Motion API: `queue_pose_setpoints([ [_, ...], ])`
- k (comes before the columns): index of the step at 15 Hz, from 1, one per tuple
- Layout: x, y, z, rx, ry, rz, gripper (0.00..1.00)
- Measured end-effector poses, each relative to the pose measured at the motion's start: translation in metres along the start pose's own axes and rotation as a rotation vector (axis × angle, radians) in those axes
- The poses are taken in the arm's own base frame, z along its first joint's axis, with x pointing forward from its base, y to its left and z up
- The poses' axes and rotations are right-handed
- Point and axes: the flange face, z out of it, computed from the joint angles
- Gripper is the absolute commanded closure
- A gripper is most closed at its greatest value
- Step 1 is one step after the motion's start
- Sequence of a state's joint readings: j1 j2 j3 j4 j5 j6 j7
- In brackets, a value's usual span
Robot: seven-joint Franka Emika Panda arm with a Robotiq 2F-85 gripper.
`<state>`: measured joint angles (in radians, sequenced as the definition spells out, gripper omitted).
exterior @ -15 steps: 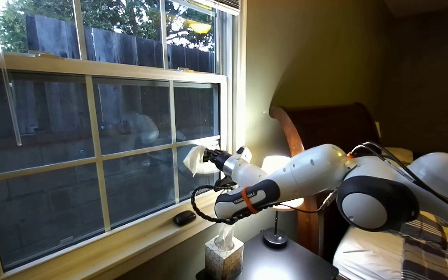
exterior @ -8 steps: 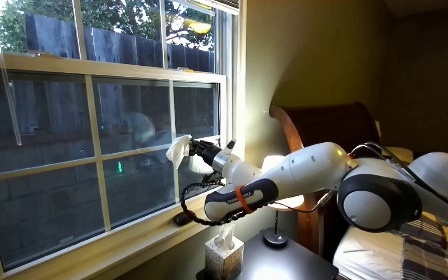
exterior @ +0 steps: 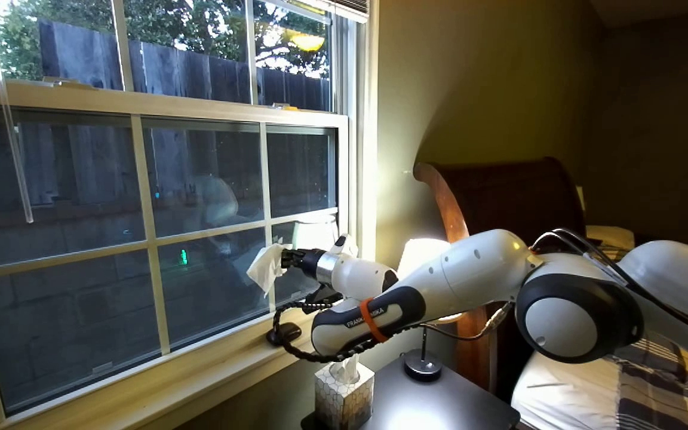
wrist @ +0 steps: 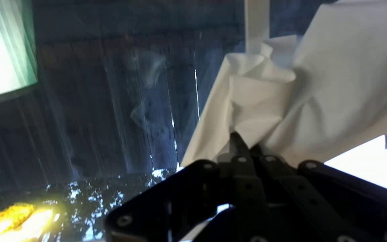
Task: Use the tissue wipe a section of the window
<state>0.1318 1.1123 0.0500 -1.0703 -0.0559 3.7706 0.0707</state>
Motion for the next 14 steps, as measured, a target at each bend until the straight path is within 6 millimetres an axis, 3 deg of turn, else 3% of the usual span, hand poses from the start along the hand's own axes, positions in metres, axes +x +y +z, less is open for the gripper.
queue_pose_setpoints([
  [4, -0.027, 0.01, 0.006, -0.025, -0.153, 0.02, 1.0],
  [6, -0.03, 0.012, 0.006, -0.027, -0.183, 0.038, 1.0],
  [10, -0.006, -0.008, 0.001, 0.006, -0.183, 0.049, 1.0],
  [14, 0.025, -0.052, -0.012, 0.099, -0.269, 0.09, 1.0],
])
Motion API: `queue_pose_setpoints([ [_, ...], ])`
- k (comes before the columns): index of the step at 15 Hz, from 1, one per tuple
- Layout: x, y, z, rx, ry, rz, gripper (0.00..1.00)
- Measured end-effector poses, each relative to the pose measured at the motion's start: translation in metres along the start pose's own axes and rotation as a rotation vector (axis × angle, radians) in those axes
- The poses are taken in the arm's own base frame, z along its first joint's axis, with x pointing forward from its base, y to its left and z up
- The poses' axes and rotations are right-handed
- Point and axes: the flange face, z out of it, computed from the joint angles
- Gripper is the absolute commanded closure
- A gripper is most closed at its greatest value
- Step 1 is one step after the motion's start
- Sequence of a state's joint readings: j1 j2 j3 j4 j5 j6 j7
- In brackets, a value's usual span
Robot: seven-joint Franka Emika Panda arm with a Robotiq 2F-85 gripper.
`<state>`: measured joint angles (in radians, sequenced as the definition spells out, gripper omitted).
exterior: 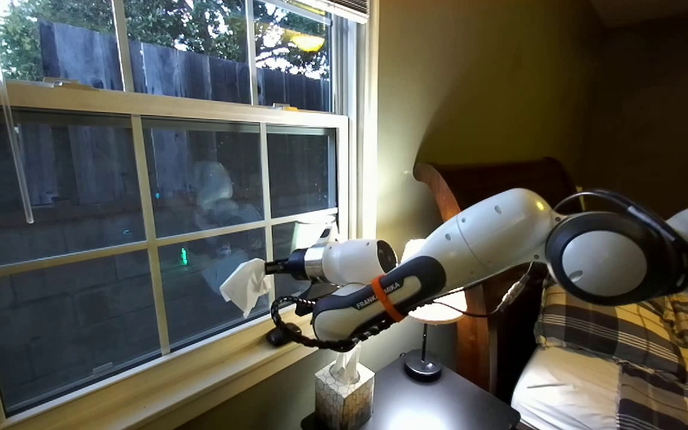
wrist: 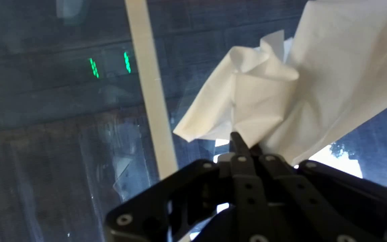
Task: Use the tissue wipe a section of the window
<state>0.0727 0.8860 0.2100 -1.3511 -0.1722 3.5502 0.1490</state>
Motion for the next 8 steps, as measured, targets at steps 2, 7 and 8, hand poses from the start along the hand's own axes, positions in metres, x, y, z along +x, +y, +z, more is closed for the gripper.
queue_pose_setpoints([
  [2, 0.007, -0.017, -0.011, 0.034, -0.075, 0.024, 1.0],
  [7, 0.005, -0.014, -0.047, 0.018, -0.293, 0.076, 1.0],
  [8, 0.002, -0.01, -0.056, 0.008, -0.339, 0.083, 1.0],
])
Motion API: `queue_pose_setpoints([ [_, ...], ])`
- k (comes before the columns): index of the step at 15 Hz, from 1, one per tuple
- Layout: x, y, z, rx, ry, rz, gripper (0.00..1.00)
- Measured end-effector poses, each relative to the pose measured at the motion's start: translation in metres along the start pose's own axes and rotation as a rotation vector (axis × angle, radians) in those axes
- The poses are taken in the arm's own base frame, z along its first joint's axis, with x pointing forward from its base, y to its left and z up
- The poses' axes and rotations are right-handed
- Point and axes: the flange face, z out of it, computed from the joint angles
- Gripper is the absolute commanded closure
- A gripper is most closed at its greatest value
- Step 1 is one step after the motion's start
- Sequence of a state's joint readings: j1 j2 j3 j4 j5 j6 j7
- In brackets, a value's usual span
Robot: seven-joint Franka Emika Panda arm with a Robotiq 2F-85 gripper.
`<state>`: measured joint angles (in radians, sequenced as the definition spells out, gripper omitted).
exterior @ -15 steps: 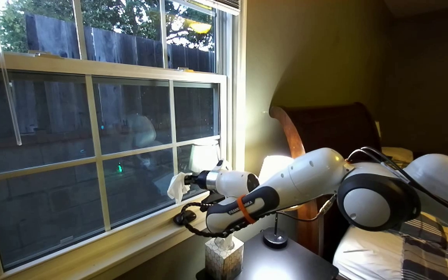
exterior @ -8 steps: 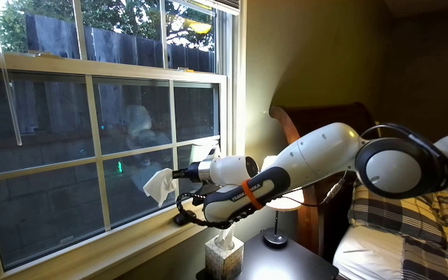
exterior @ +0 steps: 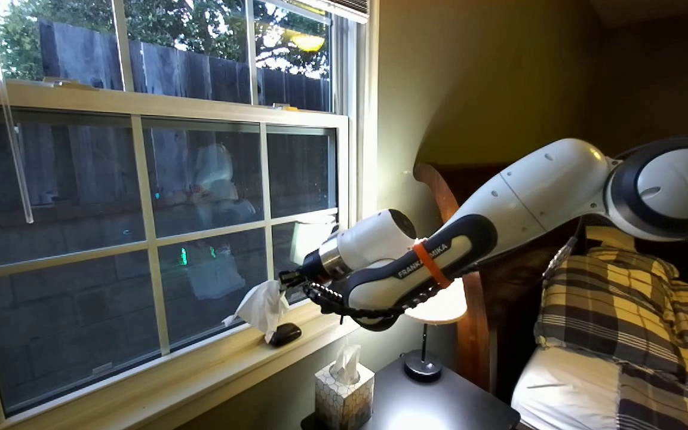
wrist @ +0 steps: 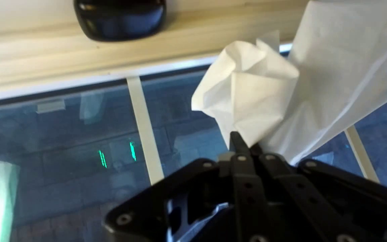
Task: Use the tissue wipe a section of the window
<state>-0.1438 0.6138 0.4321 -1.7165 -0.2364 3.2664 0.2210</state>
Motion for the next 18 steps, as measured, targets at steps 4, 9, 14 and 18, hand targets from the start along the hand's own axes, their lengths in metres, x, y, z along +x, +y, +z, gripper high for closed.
queue_pose_setpoints([
  [4, -0.033, 0.005, -0.036, -0.004, -0.196, 0.048, 1.0],
  [9, -0.08, 0.023, -0.075, -0.057, -0.481, 0.115, 1.0],
  [14, -0.083, 0.033, -0.079, -0.065, -0.534, 0.124, 0.99],
  [18, -0.083, 0.028, -0.078, -0.062, -0.533, 0.12, 1.0],
])
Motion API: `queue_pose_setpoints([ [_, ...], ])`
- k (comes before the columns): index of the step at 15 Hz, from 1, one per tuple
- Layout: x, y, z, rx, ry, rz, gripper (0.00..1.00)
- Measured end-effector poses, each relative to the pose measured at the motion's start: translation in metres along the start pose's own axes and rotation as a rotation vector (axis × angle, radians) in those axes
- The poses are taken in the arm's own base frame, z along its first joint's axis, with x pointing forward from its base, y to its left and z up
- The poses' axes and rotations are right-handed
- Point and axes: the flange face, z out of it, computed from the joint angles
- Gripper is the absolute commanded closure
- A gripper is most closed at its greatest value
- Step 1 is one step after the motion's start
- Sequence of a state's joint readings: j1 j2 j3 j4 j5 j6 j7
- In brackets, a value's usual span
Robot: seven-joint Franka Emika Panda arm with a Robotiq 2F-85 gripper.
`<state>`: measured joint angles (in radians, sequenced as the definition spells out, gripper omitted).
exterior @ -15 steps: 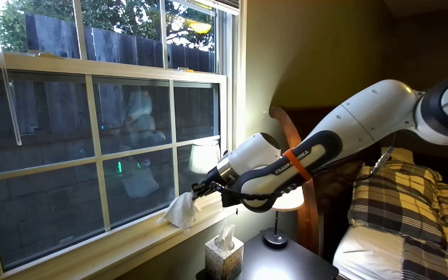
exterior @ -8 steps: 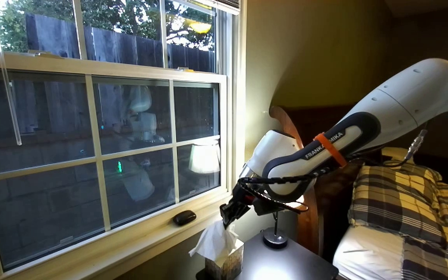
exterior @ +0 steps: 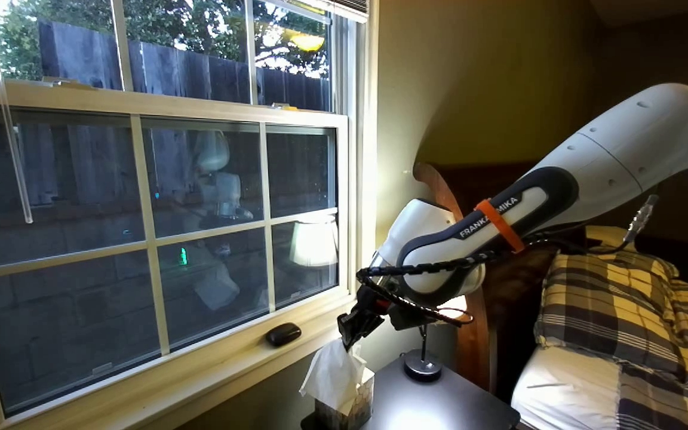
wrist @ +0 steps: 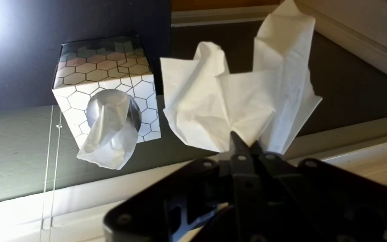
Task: Use the tissue wipe a section of the window
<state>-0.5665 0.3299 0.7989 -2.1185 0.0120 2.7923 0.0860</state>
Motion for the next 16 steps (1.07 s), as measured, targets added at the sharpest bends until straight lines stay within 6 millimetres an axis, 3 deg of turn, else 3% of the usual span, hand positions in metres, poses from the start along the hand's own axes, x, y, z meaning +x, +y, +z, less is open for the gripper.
queue_pose_setpoints([
  [2, -0.005, 0.004, 0.007, 0.005, -0.048, 0.028, 1.0],
  [5, -0.029, 0.0, 0.02, 0.027, -0.23, 0.067, 1.0],
  [9, -0.059, 0.004, 0.022, 0.003, -0.451, 0.099, 1.0],
  [13, -0.082, 0.037, 0.027, -0.073, -0.513, 0.127, 1.0],
  [16, -0.091, 0.067, 0.034, -0.153, -0.442, 0.11, 1.0],
])
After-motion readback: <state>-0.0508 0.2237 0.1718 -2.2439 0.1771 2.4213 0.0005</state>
